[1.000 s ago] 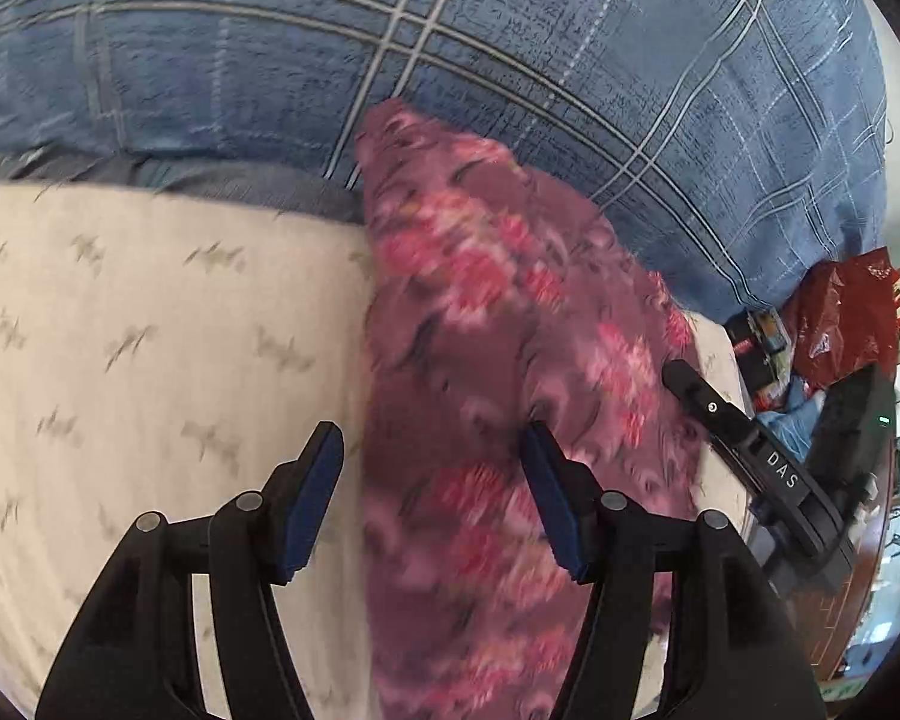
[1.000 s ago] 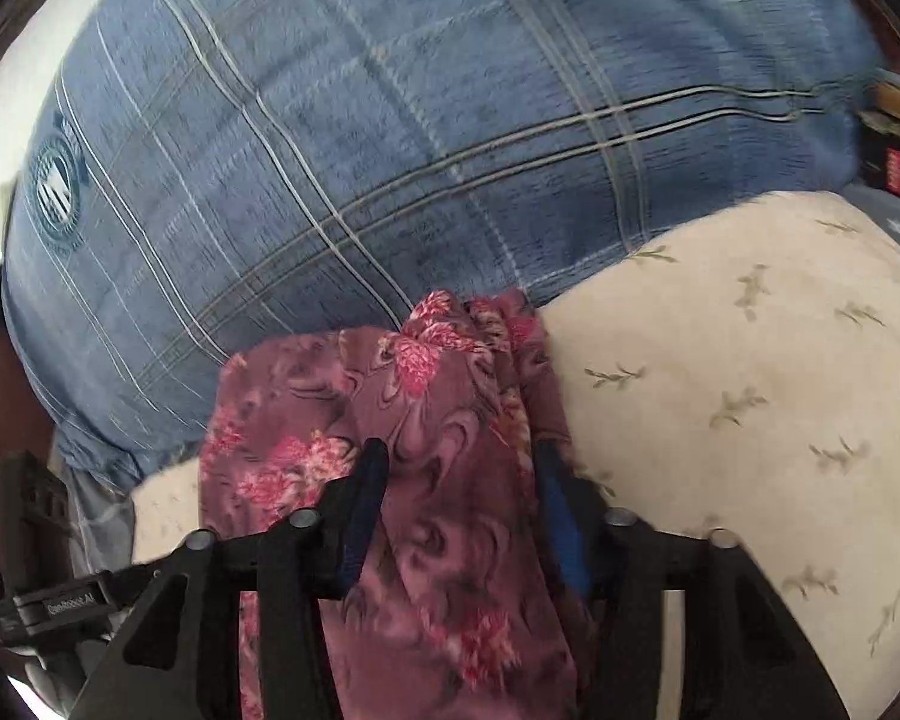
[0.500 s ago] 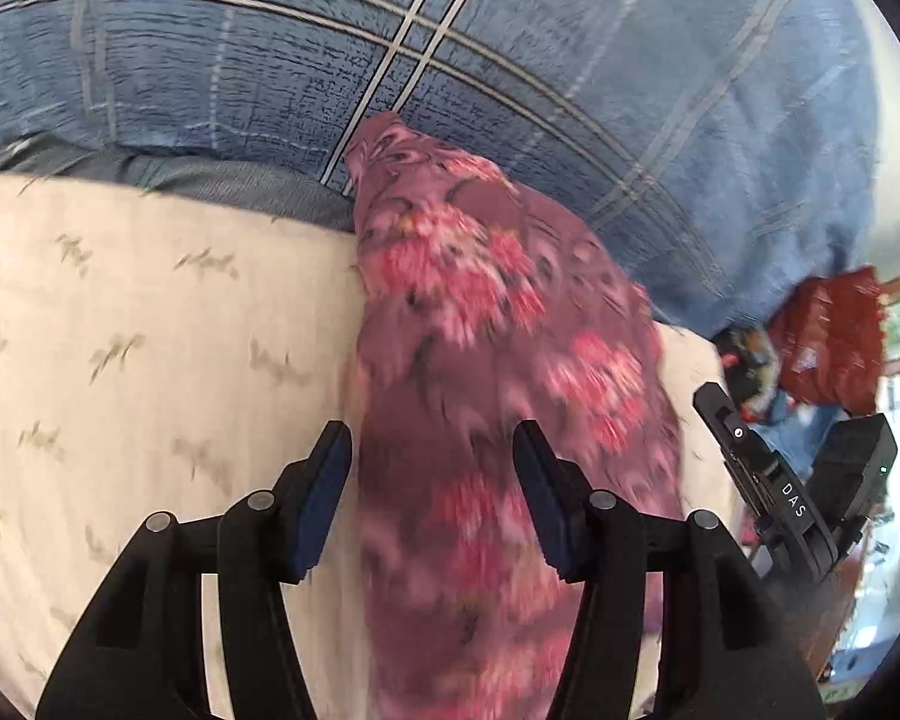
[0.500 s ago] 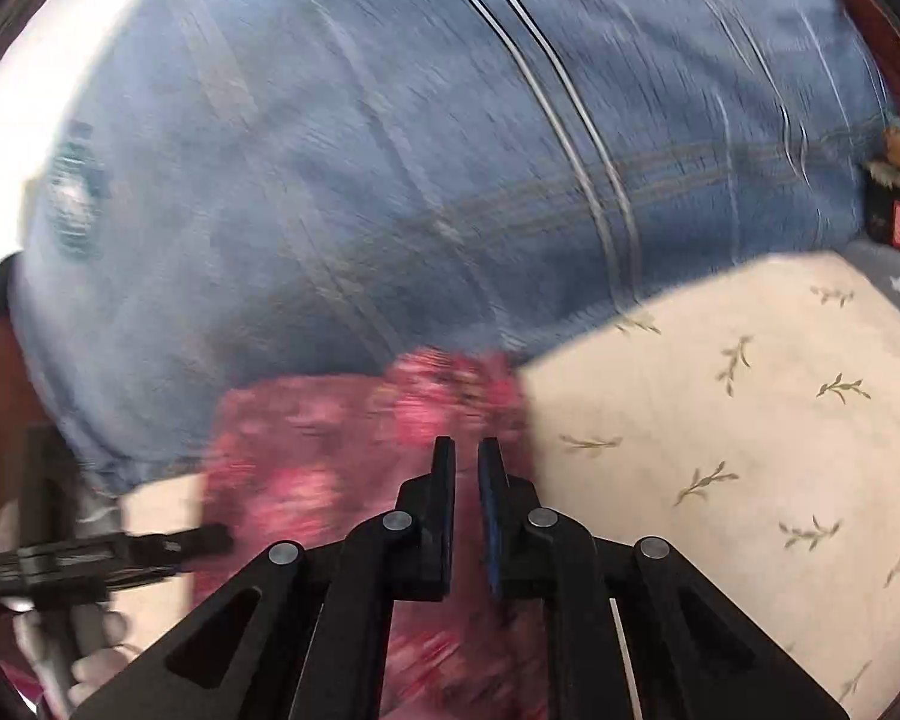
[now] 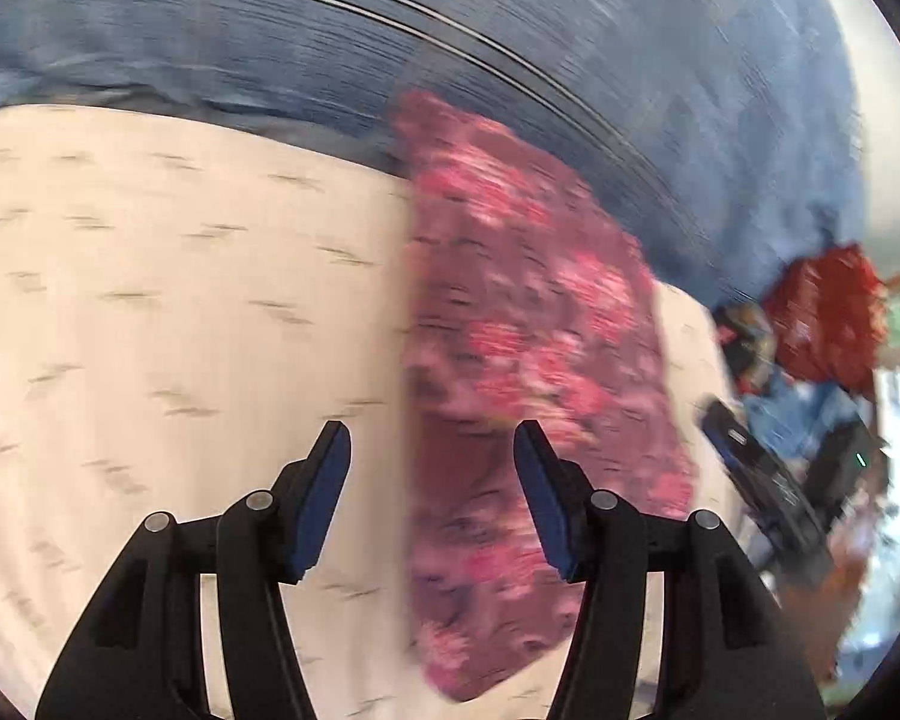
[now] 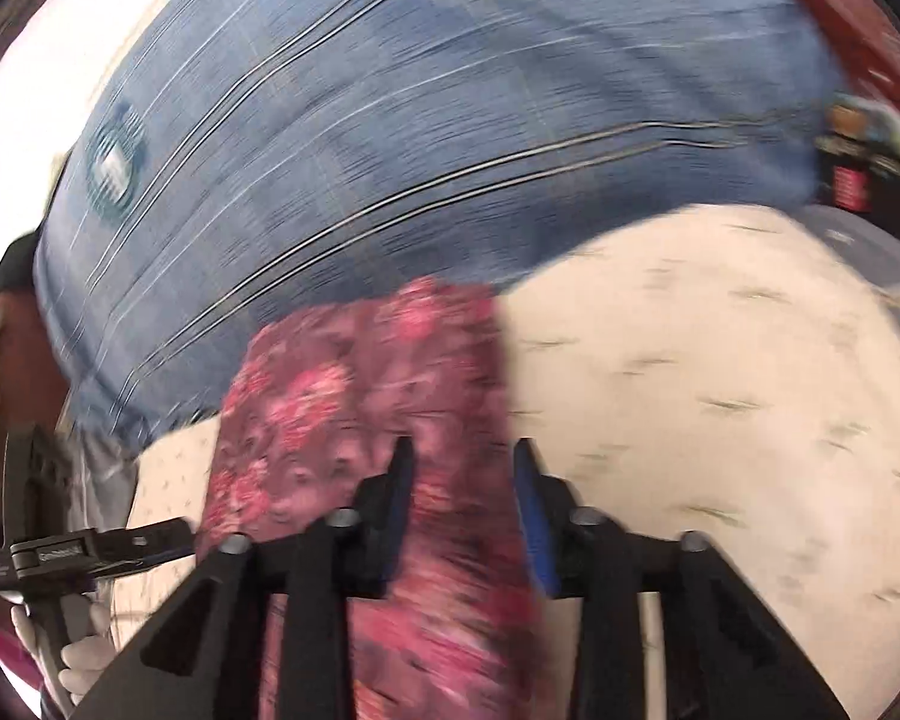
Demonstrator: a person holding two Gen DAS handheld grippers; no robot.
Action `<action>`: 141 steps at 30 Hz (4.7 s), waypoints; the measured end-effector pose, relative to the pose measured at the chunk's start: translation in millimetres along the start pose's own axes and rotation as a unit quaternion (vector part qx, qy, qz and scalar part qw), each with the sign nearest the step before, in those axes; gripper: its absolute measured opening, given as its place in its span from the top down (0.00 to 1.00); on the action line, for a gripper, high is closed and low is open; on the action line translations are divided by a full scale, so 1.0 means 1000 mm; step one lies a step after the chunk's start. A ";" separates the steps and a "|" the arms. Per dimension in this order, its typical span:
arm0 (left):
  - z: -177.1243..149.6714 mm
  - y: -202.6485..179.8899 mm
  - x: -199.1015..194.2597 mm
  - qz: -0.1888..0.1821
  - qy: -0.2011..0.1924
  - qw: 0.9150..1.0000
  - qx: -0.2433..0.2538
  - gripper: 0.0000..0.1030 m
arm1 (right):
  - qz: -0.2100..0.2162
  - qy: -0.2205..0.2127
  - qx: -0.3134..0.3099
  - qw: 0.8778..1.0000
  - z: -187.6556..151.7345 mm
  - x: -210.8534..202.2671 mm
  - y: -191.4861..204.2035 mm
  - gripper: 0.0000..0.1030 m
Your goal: Fold small clothes
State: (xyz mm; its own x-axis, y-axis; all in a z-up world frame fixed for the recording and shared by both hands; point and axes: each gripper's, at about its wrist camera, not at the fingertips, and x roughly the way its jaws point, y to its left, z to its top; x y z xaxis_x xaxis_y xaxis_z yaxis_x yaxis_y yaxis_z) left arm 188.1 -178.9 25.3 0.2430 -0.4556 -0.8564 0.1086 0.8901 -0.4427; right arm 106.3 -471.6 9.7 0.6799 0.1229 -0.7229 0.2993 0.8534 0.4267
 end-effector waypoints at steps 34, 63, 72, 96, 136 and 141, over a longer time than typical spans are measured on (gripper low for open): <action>0.003 -0.066 0.034 0.042 -0.039 0.996 0.067 0.77 | 0.049 0.014 -0.120 0.992 -0.005 0.032 0.038 0.72; -0.053 -0.008 -0.122 0.036 -0.130 0.988 0.071 0.78 | 0.168 -0.019 -0.110 0.980 -0.090 -0.065 0.157 0.80; -0.083 0.092 -0.095 0.049 -0.053 0.997 0.006 0.77 | 0.184 0.052 -0.060 0.980 -0.161 -0.018 0.165 0.80; -0.049 0.119 -0.042 0.104 -0.095 0.989 0.043 0.30 | 0.065 0.026 -0.187 0.980 -0.139 0.051 0.204 0.70; -0.099 0.115 -0.061 0.149 -0.099 0.982 0.059 0.16 | 0.005 0.049 -0.087 0.995 -0.174 0.006 0.161 0.00; -0.101 0.120 -0.066 0.131 -0.089 0.986 0.051 0.16 | -0.022 0.044 -0.105 0.993 -0.183 -0.001 0.164 0.01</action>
State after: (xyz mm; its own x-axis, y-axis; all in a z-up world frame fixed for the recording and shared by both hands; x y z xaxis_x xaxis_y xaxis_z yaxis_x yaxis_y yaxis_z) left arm 87.3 -43.6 1.6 0.4397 -0.2078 -0.8738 0.1136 0.9779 -0.1754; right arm 32.1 -239.5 -19.1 0.6057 0.1180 -0.7869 0.1764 0.9444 0.2773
